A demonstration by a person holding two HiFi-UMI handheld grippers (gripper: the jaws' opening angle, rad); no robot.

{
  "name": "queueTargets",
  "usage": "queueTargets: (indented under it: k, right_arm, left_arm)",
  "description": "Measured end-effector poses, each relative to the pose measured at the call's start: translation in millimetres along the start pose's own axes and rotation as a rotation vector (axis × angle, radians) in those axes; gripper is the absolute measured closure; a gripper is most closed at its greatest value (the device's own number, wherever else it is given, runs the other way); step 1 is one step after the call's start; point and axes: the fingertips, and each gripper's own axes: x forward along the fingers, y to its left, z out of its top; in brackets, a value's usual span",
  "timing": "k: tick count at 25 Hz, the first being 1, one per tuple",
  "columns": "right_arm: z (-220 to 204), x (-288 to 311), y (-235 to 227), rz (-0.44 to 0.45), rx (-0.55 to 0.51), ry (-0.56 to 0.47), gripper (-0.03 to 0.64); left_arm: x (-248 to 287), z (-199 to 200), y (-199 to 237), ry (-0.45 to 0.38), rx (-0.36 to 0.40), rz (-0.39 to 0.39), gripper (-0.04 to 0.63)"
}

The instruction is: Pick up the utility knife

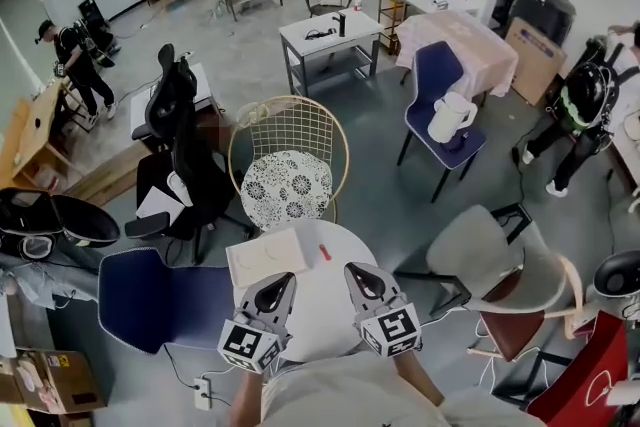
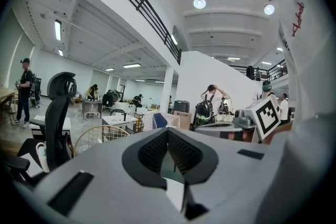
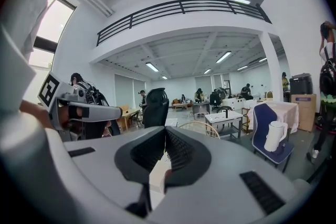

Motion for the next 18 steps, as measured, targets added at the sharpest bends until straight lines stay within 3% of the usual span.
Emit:
queueTargets:
  k: [10,18]
  right_arm:
    - [-9,30,16,-0.019,-0.004,0.048,0.600]
    - [-45,40,18,-0.025,0.017,0.151,0.600]
  left_arm:
    - [-9,-7,44,0.019,-0.026,0.000,0.583]
    - [-13,-49,64,0.104,-0.102,0.001,0.583]
